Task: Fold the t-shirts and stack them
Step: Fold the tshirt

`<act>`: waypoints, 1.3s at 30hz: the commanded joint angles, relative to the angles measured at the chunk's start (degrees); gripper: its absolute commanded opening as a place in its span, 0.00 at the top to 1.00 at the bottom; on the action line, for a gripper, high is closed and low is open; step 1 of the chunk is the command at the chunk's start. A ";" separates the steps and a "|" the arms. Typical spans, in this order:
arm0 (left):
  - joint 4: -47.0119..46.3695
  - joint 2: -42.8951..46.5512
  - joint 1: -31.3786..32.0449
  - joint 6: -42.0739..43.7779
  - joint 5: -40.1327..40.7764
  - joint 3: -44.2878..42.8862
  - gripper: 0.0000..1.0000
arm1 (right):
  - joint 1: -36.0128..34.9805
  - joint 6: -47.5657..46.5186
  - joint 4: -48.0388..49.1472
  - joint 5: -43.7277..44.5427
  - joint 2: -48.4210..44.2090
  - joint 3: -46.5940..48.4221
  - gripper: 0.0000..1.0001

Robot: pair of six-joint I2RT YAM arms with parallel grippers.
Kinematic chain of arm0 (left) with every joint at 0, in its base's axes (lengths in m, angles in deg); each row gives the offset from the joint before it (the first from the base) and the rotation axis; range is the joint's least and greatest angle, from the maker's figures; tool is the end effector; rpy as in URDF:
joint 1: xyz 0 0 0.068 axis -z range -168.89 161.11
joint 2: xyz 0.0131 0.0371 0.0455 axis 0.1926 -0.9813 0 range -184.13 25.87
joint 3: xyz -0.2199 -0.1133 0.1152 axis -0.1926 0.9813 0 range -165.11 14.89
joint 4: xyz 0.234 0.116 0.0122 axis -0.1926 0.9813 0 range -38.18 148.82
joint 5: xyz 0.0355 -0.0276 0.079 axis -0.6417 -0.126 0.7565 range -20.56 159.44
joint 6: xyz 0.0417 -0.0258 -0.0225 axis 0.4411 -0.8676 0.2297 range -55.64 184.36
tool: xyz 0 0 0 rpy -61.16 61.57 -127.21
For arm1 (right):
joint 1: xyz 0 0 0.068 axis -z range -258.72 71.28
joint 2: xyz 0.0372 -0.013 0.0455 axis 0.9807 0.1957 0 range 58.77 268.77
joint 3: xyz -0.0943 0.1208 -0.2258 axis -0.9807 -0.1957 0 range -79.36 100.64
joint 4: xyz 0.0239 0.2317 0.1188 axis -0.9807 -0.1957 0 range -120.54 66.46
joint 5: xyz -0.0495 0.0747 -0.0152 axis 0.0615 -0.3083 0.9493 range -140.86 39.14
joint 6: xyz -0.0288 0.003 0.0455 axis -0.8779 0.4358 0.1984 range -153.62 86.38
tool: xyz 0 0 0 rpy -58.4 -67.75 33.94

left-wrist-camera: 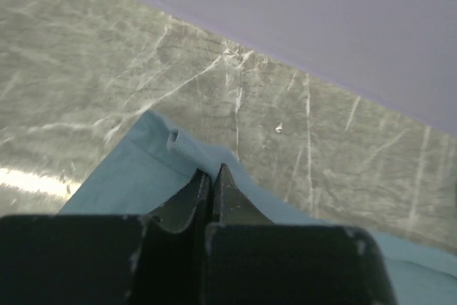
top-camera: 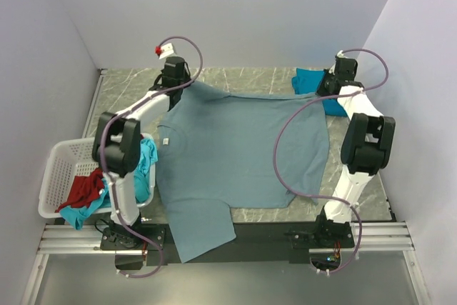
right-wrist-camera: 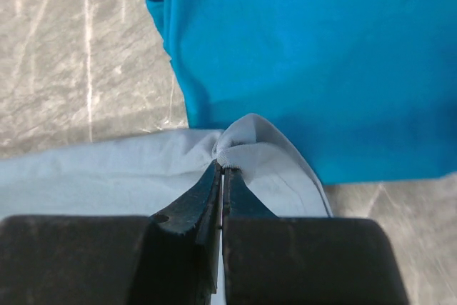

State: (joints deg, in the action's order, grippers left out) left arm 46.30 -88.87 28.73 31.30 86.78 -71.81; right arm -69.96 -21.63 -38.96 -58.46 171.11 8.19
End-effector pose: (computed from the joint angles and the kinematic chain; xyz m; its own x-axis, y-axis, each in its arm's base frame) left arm 0.4556 -0.1337 0.2497 -0.3204 -0.4445 -0.8365 -0.1768 0.8956 -0.4082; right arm 0.4469 -0.0642 0.2390 -0.6135 0.3027 -0.7294 0.1824 0.9529 0.2421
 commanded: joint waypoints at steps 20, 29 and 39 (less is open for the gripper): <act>33.72 29.91 13.66 -22.49 19.92 16.11 0.99 | -0.05 -3.11 -6.20 5.40 -16.35 -7.21 0.99; 37.60 34.05 16.03 -24.94 17.90 20.25 0.99 | -0.05 -4.08 -6.64 4.17 -19.52 -11.26 0.98; 38.57 34.84 16.12 -26.35 17.29 22.36 0.99 | -0.05 -2.59 -6.20 4.52 -21.10 -16.88 0.96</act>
State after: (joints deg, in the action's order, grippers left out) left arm 84.27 -56.35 44.58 6.16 103.70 -49.78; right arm -69.96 -24.47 -45.83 -54.90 153.07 -7.61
